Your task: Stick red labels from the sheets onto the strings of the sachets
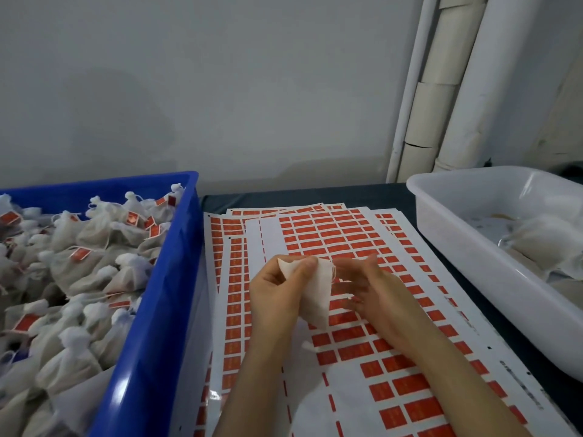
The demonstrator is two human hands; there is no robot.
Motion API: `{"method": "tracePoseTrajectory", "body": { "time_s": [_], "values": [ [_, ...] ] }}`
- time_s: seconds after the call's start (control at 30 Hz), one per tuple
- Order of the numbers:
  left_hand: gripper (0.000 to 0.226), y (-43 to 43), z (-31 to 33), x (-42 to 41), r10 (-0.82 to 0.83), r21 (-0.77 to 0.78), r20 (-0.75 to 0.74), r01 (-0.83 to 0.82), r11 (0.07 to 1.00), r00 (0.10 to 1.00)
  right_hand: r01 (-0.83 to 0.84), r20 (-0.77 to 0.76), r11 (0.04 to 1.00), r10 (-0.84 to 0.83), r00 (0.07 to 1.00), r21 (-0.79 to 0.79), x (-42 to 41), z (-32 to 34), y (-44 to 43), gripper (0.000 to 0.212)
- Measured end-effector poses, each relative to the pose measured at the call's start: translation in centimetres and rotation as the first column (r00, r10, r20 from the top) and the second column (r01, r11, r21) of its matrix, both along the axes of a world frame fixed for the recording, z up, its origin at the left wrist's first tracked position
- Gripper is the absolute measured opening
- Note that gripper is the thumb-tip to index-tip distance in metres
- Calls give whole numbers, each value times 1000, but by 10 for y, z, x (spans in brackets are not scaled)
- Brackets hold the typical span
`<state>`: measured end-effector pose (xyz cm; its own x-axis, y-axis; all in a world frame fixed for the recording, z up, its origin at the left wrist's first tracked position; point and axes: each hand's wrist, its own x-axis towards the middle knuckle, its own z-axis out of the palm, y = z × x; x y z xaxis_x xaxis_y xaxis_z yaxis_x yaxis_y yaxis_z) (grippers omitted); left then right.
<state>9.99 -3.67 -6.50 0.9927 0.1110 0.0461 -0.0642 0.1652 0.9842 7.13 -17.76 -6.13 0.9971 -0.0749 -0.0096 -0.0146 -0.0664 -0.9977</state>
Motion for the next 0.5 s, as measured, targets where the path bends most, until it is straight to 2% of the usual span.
{"method": "tracePoseTrajectory", "body": {
  "time_s": [0.1,0.23,0.33,0.5],
  "values": [
    [13,0,-1,0,3,25,3,-3,1000,1000,102,168,972,-67,983,-211,-3,-1,1,30],
    [11,-2,-2,-2,-50,83,47,46,995,998,194,232,958,-144,962,-210,0,-5,3,3],
    [18,-3,-2,-3,-121,134,68,112,985,990,245,269,954,-193,944,-175,0,-7,1,2],
    [14,-8,-4,-5,-228,254,55,207,945,972,269,312,948,-207,927,-169,-1,-9,2,5]
  ]
}}
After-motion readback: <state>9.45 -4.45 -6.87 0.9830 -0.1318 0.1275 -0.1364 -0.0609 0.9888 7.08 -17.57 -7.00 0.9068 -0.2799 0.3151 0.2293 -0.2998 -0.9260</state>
